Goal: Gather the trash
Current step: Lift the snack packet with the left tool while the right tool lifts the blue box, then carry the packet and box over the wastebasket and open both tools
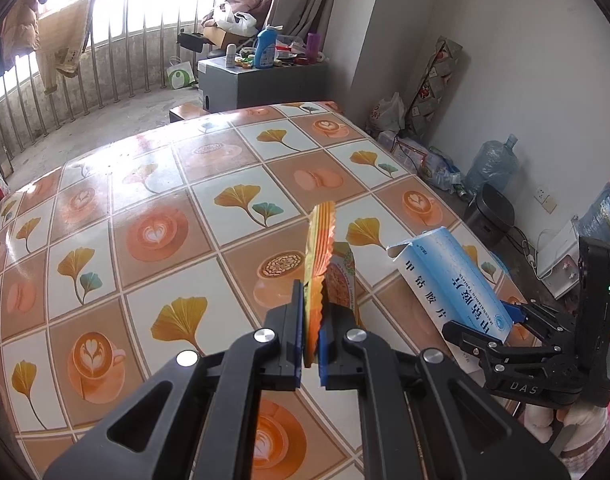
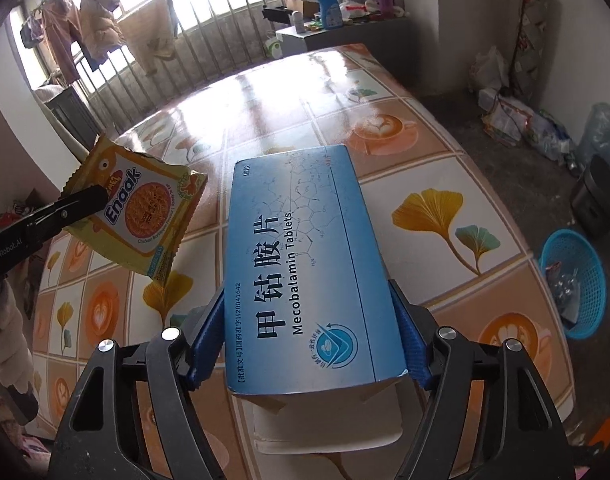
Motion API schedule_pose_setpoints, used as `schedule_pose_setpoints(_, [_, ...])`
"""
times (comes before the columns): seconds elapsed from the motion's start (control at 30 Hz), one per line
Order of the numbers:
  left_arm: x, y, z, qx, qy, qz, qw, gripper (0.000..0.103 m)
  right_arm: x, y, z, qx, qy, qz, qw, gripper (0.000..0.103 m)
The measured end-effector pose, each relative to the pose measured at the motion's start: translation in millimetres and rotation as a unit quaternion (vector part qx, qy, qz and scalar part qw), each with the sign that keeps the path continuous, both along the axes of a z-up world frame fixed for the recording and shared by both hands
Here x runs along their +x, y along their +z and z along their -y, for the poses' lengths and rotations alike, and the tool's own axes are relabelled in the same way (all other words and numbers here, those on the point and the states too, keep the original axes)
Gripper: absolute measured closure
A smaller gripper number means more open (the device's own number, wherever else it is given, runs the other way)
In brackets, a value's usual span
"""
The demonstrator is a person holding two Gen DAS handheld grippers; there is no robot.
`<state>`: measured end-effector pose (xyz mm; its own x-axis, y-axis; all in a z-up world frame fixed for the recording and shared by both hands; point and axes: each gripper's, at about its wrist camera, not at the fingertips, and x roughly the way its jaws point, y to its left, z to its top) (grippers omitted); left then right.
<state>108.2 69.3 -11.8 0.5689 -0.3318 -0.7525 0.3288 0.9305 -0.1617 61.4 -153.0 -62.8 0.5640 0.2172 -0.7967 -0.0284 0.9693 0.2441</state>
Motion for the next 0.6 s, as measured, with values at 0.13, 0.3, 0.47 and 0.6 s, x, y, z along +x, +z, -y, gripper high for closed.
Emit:
schedule_pose_setpoints(0.13, [5.6,15.0,17.1,-0.011,-0.029,0.010,0.9995,0.098,-6.4,15.1,34.6,0.054,-0.038,0.026,0.997,0.034])
schedule_pose_setpoints(0.3, [16.9,43.9,72.1,-0.030,-0.098,0.033,0.9942,0.098,-25.0,39.1,102.3,0.083,-0.120,0.071,0.987,0.034])
schedule_pose_setpoints(0.47, [31.0,65.7,163.7,-0.037,-0.191,0.048,0.9798,0.098,-55.3,43.7,199.2,0.087,-0.253,0.090,0.959,0.034])
schedule_pose_setpoints(0.6, [52.4,63.6,257.9,-0.050,-0.269,0.008,0.9619,0.098,-76.3,23.2,273.9,0.117,-0.347,0.072,0.928,0.034])
